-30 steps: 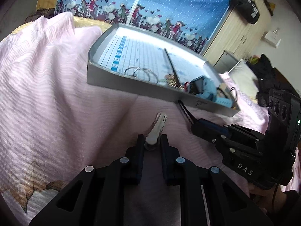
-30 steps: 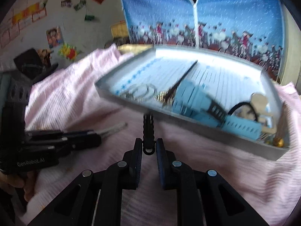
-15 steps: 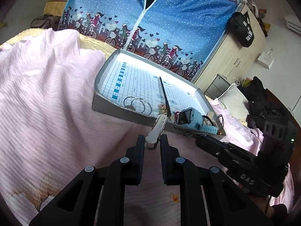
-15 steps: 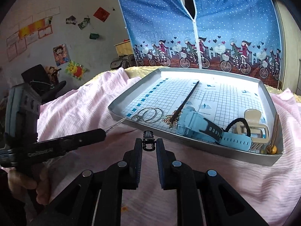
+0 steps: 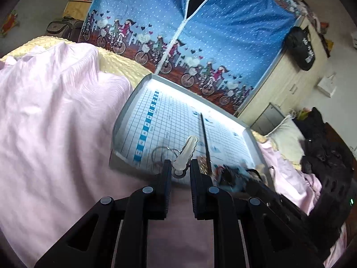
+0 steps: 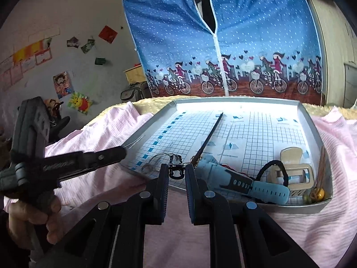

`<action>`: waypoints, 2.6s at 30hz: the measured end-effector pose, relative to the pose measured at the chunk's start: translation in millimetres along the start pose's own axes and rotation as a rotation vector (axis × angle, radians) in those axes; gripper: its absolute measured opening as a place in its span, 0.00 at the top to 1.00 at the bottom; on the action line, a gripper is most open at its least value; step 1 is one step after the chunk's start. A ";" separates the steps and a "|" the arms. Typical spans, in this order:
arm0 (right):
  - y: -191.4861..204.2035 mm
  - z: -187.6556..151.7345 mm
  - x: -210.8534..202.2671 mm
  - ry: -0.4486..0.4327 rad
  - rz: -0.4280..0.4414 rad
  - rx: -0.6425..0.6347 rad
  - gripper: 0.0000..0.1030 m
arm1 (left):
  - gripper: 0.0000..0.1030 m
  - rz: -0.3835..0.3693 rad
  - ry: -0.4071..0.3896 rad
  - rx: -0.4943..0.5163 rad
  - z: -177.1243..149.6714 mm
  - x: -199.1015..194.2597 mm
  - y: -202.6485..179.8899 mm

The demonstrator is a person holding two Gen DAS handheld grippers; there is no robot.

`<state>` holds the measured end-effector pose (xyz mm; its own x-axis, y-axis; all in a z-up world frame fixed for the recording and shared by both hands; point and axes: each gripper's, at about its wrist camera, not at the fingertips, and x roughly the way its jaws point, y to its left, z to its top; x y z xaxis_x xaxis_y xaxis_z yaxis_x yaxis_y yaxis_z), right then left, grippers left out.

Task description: Organize jewelry

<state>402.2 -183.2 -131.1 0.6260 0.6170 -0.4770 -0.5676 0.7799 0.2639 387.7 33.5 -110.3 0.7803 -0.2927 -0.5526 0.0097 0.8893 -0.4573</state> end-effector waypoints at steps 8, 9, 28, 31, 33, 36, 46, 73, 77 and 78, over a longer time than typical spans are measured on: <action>-2.3 2.6 24.7 0.048 0.001 0.022 0.86 | 0.87 0.095 0.122 0.043 7.7 39.5 0.0; -1.8 2.3 24.9 0.052 -0.002 0.018 0.86 | 0.87 0.104 0.130 0.042 6.9 41.1 1.7; 9.9 1.2 18.0 0.051 -0.067 -0.037 0.78 | 0.85 0.114 0.111 0.060 16.9 24.0 5.8; 16.5 2.3 4.6 0.024 -0.093 -0.062 0.60 | 0.67 0.120 0.089 0.059 18.4 10.3 5.0; 21.7 1.9 -8.1 0.004 -0.110 -0.081 0.55 | 0.46 0.120 0.062 0.048 18.8 -3.1 5.0; 28.9 1.8 -29.6 -0.021 -0.144 -0.098 0.43 | 0.25 0.118 0.012 0.031 17.5 -28.9 2.9; 61.6 -0.1 -124.2 -0.176 -0.201 -0.066 0.00 | 0.02 0.151 -0.215 0.108 -15.8 -135.7 -25.5; 110.8 -62.9 -208.8 -0.231 -0.327 -0.033 0.00 | 0.02 0.188 -0.319 0.271 -96.7 -233.2 -50.2; 110.9 -63.6 -208.1 -0.230 -0.327 -0.031 0.00 | 0.02 0.190 -0.316 0.290 -99.8 -233.0 -47.8; 110.5 -63.6 -208.6 -0.230 -0.327 -0.029 0.00 | 0.02 0.190 -0.315 0.293 -100.5 -232.5 -46.9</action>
<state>174.9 -232.4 -55.8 0.8774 0.3472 -0.3311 -0.3318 0.9376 0.1040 143.0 24.6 -30.3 0.9367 -0.0340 -0.3485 -0.0115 0.9918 -0.1275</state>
